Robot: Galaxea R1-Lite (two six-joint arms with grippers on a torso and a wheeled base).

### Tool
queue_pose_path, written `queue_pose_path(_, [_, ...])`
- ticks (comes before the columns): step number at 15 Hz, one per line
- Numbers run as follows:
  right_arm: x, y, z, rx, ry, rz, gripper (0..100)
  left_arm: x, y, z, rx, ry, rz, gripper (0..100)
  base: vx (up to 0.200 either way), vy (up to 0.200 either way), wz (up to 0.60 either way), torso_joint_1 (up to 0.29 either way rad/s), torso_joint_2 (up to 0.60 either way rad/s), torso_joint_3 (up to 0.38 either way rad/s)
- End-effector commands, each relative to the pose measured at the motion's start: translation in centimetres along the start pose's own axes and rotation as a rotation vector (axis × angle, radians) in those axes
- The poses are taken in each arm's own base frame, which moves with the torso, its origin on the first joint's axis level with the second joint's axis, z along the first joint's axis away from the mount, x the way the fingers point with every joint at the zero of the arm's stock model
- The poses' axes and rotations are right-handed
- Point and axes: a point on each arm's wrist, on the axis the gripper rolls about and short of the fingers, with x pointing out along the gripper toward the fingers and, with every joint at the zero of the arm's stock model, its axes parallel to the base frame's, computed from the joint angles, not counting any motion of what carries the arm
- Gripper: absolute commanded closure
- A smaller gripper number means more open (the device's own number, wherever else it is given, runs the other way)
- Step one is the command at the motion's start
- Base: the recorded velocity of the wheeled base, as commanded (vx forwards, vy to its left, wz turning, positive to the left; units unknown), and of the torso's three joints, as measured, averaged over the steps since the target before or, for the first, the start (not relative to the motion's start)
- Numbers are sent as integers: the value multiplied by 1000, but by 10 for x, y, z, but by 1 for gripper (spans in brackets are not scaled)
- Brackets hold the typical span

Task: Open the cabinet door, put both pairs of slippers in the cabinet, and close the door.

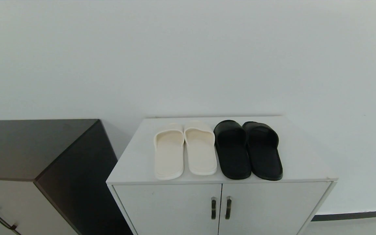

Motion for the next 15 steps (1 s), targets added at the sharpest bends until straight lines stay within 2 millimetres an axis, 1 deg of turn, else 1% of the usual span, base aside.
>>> queue_pose_path(1, [0, 0, 0, -9, 1, 3, 0, 0, 0, 0, -2, 0, 1, 100, 0, 0, 0, 0, 0, 0])
queue_pose_path(2, [0, 0, 0, -10, 1, 3, 0, 0, 0, 0, -5, 0, 1, 100, 0, 0, 0, 0, 0, 0])
queue_pose_path(3, [-1, 0, 5, -3, -23, 9, 0, 0, 0, 0, -6, 0, 1, 100, 0, 0, 0, 0, 0, 0])
queue_pose_path(4, [-8, 1, 39, 52, -116, 35, 0, 0, 0, 0, -8, 0, 1, 100, 0, 0, 0, 0, 0, 0])
queue_pose_path(5, [-16, 2, 102, 183, -172, 71, 0, 0, 0, 0, -8, 0, 1, 100, 0, 0, 0, 0, 0, 0])
queue_pose_path(6, [-9, 3, 124, 173, -100, 110, 0, 0, 0, 0, -5, 0, -1, 100, 0, 0, 0, 0, 0, 0])
queue_pose_path(8, [20, 7, 125, 122, 74, 269, 0, 0, 0, 0, -3, 0, -1, 100, 0, 0, 0, 0, 0, 0])
queue_pose_path(9, [34, 9, 127, 121, 138, 319, 0, 0, 0, 0, -3, 1, -4, 100, 0, 0, 0, 0, 0, 0])
queue_pose_path(11, [58, 11, 138, 128, 202, 374, 0, 0, 0, 0, -3, 1, -2, 100, 0, 0, 0, 0, 0, 0])
queue_pose_path(12, [73, 16, 147, 138, 243, 434, 0, 0, 0, 0, -3, 0, -2, 100, 0, 0, 0, 0, 0, 0])
queue_pose_path(13, [78, 19, 150, 142, 262, 466, 0, 0, 0, 0, -3, 1, -4, 100, 0, 0, 0, 0, 0, 0])
queue_pose_path(14, [102, 35, 159, 136, 336, 535, 0, 0, 0, 0, -3, 0, -4, 100, 0, 0, 0, 0, 0, 0])
queue_pose_path(15, [121, 56, 163, 162, 397, 516, 0, 0, 0, 0, -3, 1, -4, 100, 0, 0, 0, 0, 0, 0])
